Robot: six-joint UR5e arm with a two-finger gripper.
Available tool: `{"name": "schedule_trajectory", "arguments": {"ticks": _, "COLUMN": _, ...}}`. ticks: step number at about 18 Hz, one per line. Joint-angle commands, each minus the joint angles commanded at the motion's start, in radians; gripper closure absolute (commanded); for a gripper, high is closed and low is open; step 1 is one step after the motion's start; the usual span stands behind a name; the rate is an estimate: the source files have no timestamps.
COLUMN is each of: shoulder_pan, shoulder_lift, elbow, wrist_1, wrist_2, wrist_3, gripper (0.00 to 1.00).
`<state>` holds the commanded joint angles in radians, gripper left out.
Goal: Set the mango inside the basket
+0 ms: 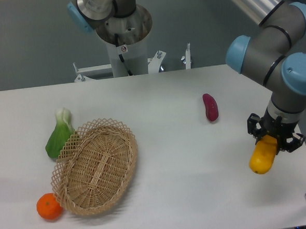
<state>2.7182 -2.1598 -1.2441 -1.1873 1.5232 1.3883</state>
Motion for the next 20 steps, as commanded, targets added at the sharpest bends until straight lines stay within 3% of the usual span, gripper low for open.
{"name": "schedule_trajectory", "arguments": {"ticks": 13, "shoulder_pan": -0.011, "shoulder_lift": 0.002, "elbow": -0.003, "wrist_1": -0.006, "wrist_2": 0.000, "wrist_3": -0.006, "gripper": 0.66}}
{"name": "schedule_trajectory", "arguments": {"ticks": 17, "shoulder_pan": -0.057, "shoulder_lift": 0.009, "elbow": -0.023, "wrist_1": -0.006, "wrist_2": 0.002, "wrist_3": -0.047, "gripper": 0.66}}
{"name": "schedule_trajectory", "arguments": {"ticks": 20, "shoulder_pan": -0.104, "shoulder_lift": 0.046, "elbow": -0.073, "wrist_1": -0.002, "wrist_2": 0.002, "wrist_3": -0.051, "gripper": 0.66}}
